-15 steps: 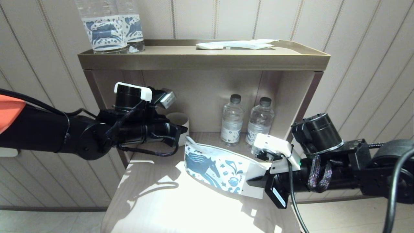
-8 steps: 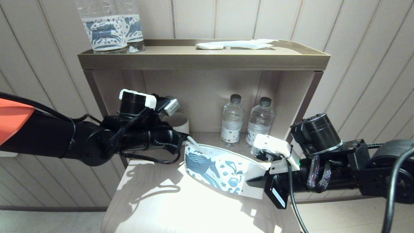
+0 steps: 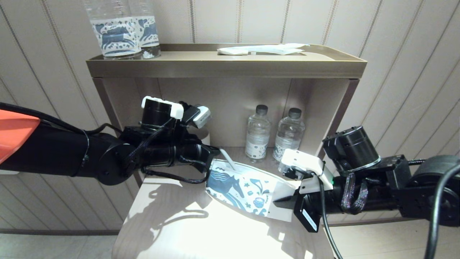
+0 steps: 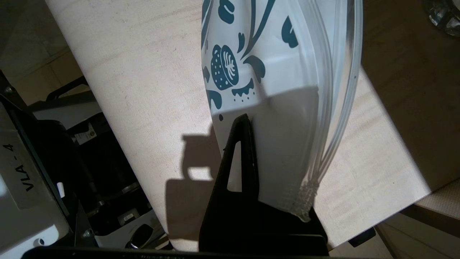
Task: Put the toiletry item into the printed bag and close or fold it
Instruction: Place the toothbrush in the storage bag
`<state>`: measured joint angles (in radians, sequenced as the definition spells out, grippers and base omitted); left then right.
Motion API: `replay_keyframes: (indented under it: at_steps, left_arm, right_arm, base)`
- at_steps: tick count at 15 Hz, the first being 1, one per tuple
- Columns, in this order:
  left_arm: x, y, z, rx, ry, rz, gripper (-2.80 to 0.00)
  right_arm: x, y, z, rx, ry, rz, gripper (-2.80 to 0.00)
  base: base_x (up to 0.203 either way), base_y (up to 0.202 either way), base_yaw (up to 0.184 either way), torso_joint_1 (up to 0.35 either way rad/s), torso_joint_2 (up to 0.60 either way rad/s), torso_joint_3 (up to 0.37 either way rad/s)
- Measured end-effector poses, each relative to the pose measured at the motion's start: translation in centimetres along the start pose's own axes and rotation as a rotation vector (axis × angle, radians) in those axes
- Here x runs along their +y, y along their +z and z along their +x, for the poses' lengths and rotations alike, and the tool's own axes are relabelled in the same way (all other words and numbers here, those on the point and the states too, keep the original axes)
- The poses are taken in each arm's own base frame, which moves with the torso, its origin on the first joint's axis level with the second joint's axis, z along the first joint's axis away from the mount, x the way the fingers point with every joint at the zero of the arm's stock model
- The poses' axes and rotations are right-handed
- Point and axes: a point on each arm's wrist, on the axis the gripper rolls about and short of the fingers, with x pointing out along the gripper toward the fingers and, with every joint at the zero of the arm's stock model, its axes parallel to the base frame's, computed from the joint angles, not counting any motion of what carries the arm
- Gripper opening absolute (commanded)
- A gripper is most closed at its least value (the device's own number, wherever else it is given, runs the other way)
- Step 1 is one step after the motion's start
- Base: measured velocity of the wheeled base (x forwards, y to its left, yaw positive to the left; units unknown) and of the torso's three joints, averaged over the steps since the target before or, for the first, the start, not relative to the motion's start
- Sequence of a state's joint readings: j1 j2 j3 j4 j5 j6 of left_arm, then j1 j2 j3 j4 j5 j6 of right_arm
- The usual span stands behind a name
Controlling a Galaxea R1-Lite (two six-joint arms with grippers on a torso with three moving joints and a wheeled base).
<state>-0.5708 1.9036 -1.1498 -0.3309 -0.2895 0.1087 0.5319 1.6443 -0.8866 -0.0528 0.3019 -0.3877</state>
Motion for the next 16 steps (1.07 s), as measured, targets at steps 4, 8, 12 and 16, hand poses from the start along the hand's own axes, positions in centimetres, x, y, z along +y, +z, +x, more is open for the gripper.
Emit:
replay_keyframes:
  at_steps: [4,8,12,16]
  left_arm:
    - [0.9,-0.2,-0.6,0.002,0.026,-0.012,-2.80]
    - [1.7,-0.2,-1.7,-0.008,0.053,-0.019,-2.80]
    - [2.0,0.0,-1.6,-0.014,0.060,-0.019,-2.80]
    - [1.1,-0.3,-0.7,-0.001,0.029,-0.012,-2.80]
  right_arm:
    - [0.0,0.0,0.0,0.001,0.000,-0.002,-2.80]
    - [0.0,0.0,-0.1,-0.001,-0.001,-0.003,-2.80]
    - [0.1,0.0,-0.1,-0.001,0.001,-0.004,-2.80]
    - [0.3,0.0,0.0,0.000,0.010,-0.008,-2.80]
  base:
    - [0.000,0.000,0.000,0.000,0.00,0.000]
    - [0.000,0.000,0.000,0.000,0.00,0.000]
    - [0.000,0.000,0.000,0.000,0.00,0.000]
    - [0.000,0.000,0.000,0.000,0.00,0.000]
